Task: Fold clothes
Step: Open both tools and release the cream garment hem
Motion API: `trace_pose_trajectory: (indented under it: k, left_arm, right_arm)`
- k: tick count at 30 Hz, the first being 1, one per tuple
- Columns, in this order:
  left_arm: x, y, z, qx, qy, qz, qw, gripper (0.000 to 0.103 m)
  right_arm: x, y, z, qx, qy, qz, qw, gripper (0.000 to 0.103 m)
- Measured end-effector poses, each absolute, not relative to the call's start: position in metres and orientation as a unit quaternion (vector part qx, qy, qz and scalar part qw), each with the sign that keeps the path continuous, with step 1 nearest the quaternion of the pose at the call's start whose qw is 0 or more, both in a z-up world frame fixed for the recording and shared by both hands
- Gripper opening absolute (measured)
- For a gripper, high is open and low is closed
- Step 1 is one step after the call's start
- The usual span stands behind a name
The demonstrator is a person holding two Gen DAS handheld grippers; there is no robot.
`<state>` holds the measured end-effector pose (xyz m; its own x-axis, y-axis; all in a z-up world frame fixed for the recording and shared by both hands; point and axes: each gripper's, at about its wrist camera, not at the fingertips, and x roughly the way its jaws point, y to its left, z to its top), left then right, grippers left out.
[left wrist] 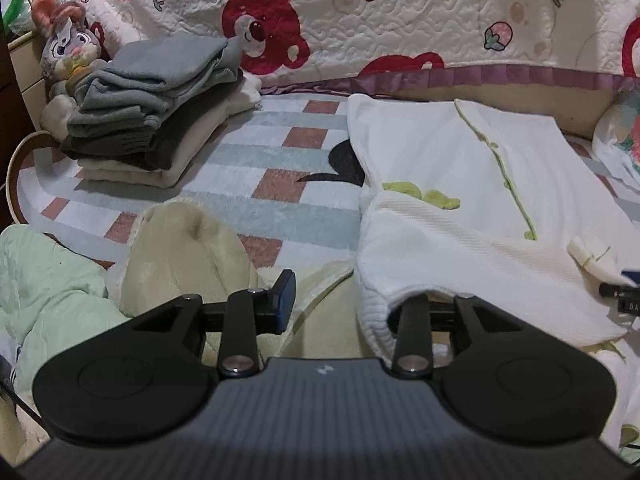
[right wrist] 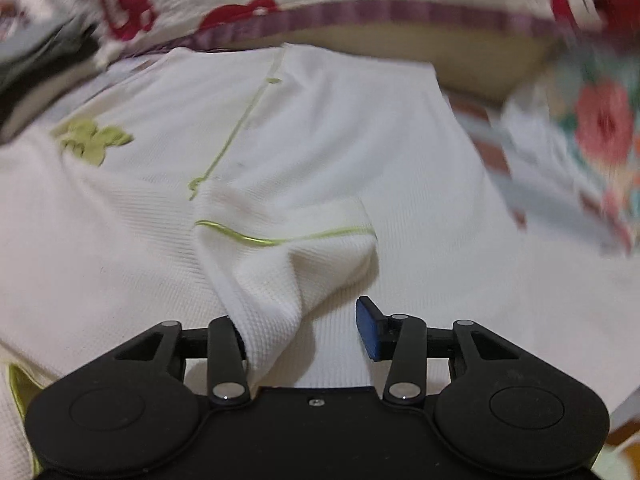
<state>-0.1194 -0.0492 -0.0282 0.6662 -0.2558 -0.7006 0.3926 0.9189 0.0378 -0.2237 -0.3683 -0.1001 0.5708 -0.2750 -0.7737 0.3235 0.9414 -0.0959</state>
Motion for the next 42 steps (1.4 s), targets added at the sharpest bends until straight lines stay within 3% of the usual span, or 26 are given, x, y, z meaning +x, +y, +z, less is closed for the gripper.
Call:
trace_pose_trajectory:
  k: [2,3,4,5,6,9,13,15,20,22,24,26,27,33,36,42]
  left_arm:
    - [-0.119,-0.051,-0.029,0.097,0.369,-0.177,0.907,0.035]
    - [-0.12,-0.05,-0.029,0.095,0.369,-0.18,0.907,0.026]
    - [-0.122,-0.053,-0.029,0.102,0.366,-0.185,0.907,0.012]
    - [-0.124,-0.055,-0.028,0.109,0.363,-0.189,0.906,0.009]
    - [-0.127,-0.058,-0.027,0.117,0.359,-0.194,0.905,0.009]
    - [-0.129,-0.062,-0.027,0.123,0.357,-0.204,0.903,0.01]
    - [-0.118,-0.051,-0.03,0.08,0.383,-0.193,0.9,0.013]
    - [-0.115,-0.045,-0.031,0.057,0.392,-0.191,0.898,0.015]
    - [-0.113,-0.038,-0.028,0.035,0.395,-0.185,0.899,0.027]
    - [-0.107,-0.029,-0.029,0.002,0.412,-0.173,0.895,0.036]
    - [-0.101,-0.018,-0.032,-0.042,0.435,-0.163,0.884,0.037]
    - [-0.097,-0.008,-0.037,-0.081,0.456,-0.158,0.872,0.039]
    - [-0.095,-0.004,-0.038,-0.098,0.465,-0.156,0.866,0.041]
    - [-0.094,-0.005,-0.03,-0.07,0.488,-0.183,0.851,0.047]
    - [-0.092,-0.004,-0.026,-0.033,0.5,-0.188,0.845,0.053]
    - [-0.099,0.01,0.011,0.015,0.489,-0.23,0.841,0.054]
  right_arm:
    - [-0.224,-0.363,-0.095,0.011,0.417,-0.158,0.895,0.048]
    - [-0.222,-0.362,-0.093,0.003,0.407,-0.149,0.901,0.048]
    - [-0.22,-0.362,-0.088,0.0,0.388,-0.131,0.912,0.038]
    - [-0.224,-0.371,-0.082,0.025,0.363,-0.112,0.925,0.004]
    - [-0.229,-0.379,-0.076,0.05,0.337,-0.095,0.935,0.0]
    - [-0.255,-0.42,-0.069,0.14,0.297,-0.139,0.934,0.003]
    - [-0.287,-0.46,-0.078,0.246,0.325,-0.178,0.896,0.005]
    - [-0.302,-0.47,-0.087,0.289,0.338,-0.185,0.877,0.015]
    - [-0.316,-0.475,-0.105,0.304,0.357,-0.204,0.86,0.015]
    - [-0.319,-0.473,-0.103,0.294,0.356,-0.206,0.863,0.015]
    - [-0.311,-0.466,-0.097,0.251,0.367,-0.208,0.871,0.016]
    - [-0.307,-0.457,-0.093,0.184,0.383,-0.21,0.881,0.038]
    - [-0.306,-0.451,-0.091,0.15,0.391,-0.213,0.883,0.042]
    - [-0.316,-0.445,-0.069,0.097,0.375,-0.244,0.889,0.046]
    - [-0.304,-0.43,-0.057,0.046,0.369,-0.195,0.908,0.057]
    - [-0.266,-0.379,-0.057,0.041,0.361,-0.051,0.93,0.058]
